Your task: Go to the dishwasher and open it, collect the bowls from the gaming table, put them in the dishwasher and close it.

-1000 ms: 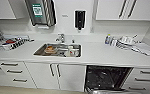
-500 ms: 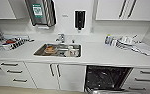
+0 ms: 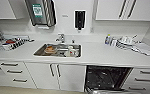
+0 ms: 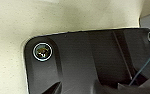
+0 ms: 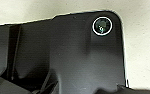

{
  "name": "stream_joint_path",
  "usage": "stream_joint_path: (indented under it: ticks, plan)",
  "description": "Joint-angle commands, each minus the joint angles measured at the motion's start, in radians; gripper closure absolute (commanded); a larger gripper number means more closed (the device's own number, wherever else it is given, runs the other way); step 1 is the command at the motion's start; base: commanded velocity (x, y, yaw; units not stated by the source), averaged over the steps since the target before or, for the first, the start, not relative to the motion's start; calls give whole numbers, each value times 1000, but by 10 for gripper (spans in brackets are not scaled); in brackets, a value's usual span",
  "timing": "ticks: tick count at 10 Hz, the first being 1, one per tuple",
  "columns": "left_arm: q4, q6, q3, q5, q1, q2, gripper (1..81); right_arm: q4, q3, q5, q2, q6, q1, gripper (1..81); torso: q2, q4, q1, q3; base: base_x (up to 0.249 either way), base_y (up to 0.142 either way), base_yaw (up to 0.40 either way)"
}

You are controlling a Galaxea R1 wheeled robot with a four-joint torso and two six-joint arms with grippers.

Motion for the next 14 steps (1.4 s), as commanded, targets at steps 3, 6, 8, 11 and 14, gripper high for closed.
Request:
stream_joint_path:
  ticks: [3,6,8,11,14]
  plan:
    - [4,-2,-108,67,-24,46,10,-43,-8,-61,4,-5,25,10,100,0,-64,0,0,0,0]
    - [2,-3,-165,69,-21,89,10,-42,-10,-64,15,-4,15,10,139,0,-91,0,0,0,0]
    - [5,-3,-168,67,-19,98,10,-40,-10,-62,29,-4,11,10,209,0,-137,62,0,0,0]
    - [4,-3,-173,67,-19,105,10,-42,-10,-62,35,-4,9,10,293,0,-190,139,0,0,0]
    - [5,-2,-197,67,-21,124,10,-42,-11,-62,34,-5,12,10,394,0,-256,243,0,0,0]
